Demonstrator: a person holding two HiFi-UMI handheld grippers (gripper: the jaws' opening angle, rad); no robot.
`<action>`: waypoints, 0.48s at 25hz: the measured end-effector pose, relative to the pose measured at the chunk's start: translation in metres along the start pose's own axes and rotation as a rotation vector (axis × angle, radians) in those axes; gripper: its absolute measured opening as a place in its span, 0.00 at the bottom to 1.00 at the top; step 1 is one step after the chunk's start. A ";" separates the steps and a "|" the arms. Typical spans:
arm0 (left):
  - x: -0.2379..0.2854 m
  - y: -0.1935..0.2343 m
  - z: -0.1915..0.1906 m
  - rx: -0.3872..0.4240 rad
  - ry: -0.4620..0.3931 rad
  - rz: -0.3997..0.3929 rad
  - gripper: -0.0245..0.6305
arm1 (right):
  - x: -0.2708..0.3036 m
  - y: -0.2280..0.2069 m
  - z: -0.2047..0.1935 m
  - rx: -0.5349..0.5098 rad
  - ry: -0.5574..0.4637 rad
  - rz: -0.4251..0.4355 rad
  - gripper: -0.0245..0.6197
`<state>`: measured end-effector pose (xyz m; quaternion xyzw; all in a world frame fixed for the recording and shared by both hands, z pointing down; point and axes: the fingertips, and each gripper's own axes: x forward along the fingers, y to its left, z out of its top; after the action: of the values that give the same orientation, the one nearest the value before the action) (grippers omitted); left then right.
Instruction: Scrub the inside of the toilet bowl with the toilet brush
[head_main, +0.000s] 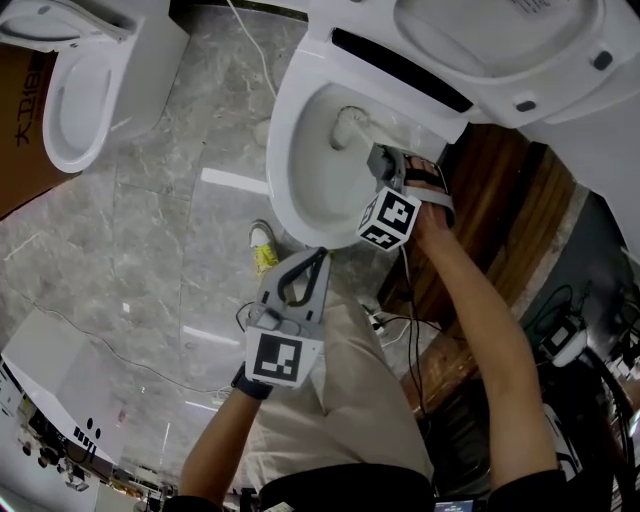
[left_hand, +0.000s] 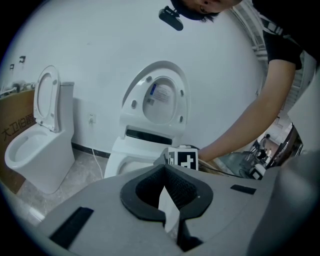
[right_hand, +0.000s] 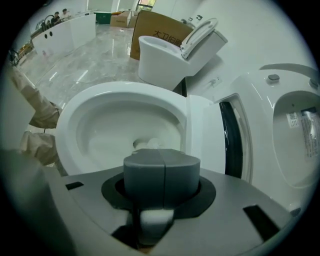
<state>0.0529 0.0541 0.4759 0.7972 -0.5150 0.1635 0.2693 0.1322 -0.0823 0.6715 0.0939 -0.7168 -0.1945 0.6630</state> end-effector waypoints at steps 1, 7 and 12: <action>-0.001 0.000 -0.001 0.006 0.001 -0.004 0.07 | 0.000 0.001 -0.005 0.004 0.019 0.001 0.28; -0.011 0.002 -0.004 0.007 0.004 -0.009 0.07 | -0.008 0.010 -0.028 0.054 0.094 0.029 0.28; -0.019 0.004 -0.006 0.014 0.001 -0.008 0.07 | -0.016 0.019 -0.036 0.085 0.146 0.052 0.28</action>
<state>0.0412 0.0705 0.4717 0.8011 -0.5104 0.1662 0.2647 0.1714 -0.0640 0.6664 0.1174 -0.6763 -0.1392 0.7138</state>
